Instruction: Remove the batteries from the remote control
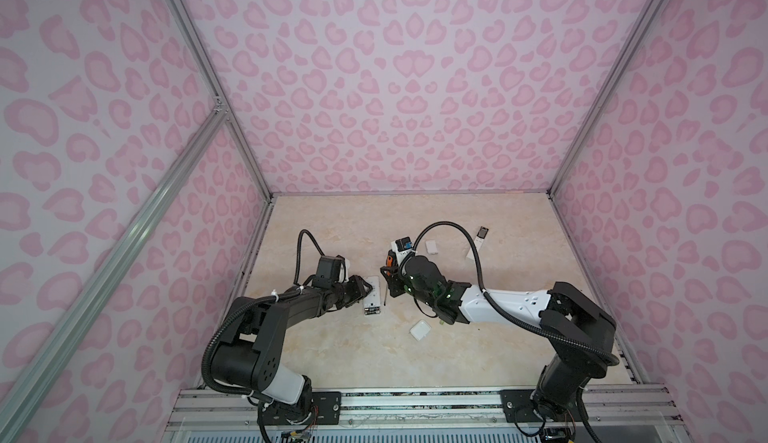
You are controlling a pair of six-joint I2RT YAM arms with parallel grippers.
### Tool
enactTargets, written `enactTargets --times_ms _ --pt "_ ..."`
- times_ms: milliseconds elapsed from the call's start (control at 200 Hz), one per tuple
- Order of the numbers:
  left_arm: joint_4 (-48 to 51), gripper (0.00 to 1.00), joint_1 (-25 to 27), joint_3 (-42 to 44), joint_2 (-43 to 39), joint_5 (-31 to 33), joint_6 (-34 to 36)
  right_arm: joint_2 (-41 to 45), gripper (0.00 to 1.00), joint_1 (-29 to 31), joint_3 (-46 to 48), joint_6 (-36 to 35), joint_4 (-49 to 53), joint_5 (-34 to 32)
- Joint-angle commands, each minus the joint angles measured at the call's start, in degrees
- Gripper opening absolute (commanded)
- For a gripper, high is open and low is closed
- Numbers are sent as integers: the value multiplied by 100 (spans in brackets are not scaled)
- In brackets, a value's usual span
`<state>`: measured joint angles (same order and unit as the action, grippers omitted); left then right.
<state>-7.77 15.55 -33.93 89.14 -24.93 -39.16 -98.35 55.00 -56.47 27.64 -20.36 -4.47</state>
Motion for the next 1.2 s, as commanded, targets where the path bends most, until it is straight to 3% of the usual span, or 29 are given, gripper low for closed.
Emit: enactTargets --times_ms 0,220,405,700,960,1155,1195 --pt "-244 45 145 -233 263 28 6 78 0 2 132 70 -274 -66" --pt "-169 46 185 -806 789 -120 52 123 0 59 289 189 -355 -107" --pt "144 50 64 -820 266 -29 128 -49 0 173 85 -43 -493 -6" --pt "842 50 -659 160 -1190 -148 -264 -493 0 264 -542 -585 -518 304" --pt "851 41 -685 1165 -2128 -377 -740 -889 0 340 -802 -791 -584 360" --pt "746 37 -686 1425 -2223 -552 -776 -1167 0 395 -934 -937 -645 295" --pt "730 32 -685 1445 -2185 -603 -784 -1198 0 414 -954 -998 -625 260"
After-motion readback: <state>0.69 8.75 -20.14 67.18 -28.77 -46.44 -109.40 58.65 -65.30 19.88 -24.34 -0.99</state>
